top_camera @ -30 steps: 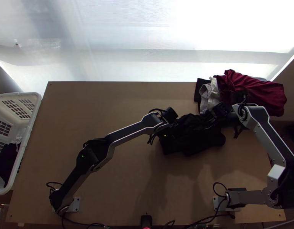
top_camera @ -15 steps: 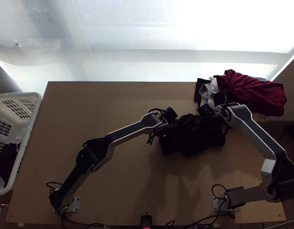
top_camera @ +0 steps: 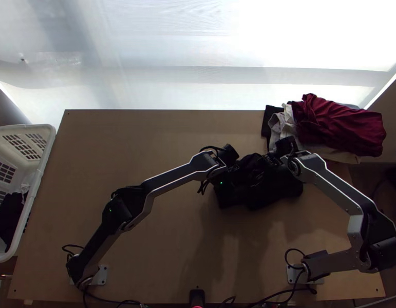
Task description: Fold the t-shirt
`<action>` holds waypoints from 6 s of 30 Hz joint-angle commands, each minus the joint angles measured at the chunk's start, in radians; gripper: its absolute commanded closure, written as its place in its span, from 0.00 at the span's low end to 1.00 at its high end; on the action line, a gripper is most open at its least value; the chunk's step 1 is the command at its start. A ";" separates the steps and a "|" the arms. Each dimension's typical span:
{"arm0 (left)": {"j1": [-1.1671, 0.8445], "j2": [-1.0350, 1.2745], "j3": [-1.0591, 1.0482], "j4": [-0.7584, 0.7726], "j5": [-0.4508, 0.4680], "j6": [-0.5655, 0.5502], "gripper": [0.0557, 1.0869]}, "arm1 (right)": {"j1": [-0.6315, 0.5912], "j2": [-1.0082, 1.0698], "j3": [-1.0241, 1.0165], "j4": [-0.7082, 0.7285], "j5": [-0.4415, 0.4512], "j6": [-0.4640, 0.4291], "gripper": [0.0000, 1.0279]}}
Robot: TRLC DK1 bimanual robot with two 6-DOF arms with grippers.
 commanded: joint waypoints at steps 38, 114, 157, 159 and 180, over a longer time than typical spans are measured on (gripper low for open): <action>-0.014 -0.007 -0.020 -0.003 -0.016 0.032 0.94 | -0.015 -0.052 0.076 -0.077 0.030 -0.066 0.97; -0.052 -0.176 -0.333 0.078 -0.122 0.115 0.95 | 0.175 0.043 0.134 0.044 0.087 0.066 0.97; -0.063 -0.370 -0.132 -0.035 -0.045 0.080 0.04 | -0.520 -0.284 0.113 -0.272 0.095 -0.278 0.25; -0.052 -0.421 -0.101 -0.060 -0.025 0.064 0.04 | -0.480 -0.316 0.101 -0.320 0.112 -0.278 0.16; 0.661 -0.774 -0.202 -0.152 0.013 0.138 0.05 | 0.804 -0.534 -0.260 -0.152 0.721 -0.110 0.07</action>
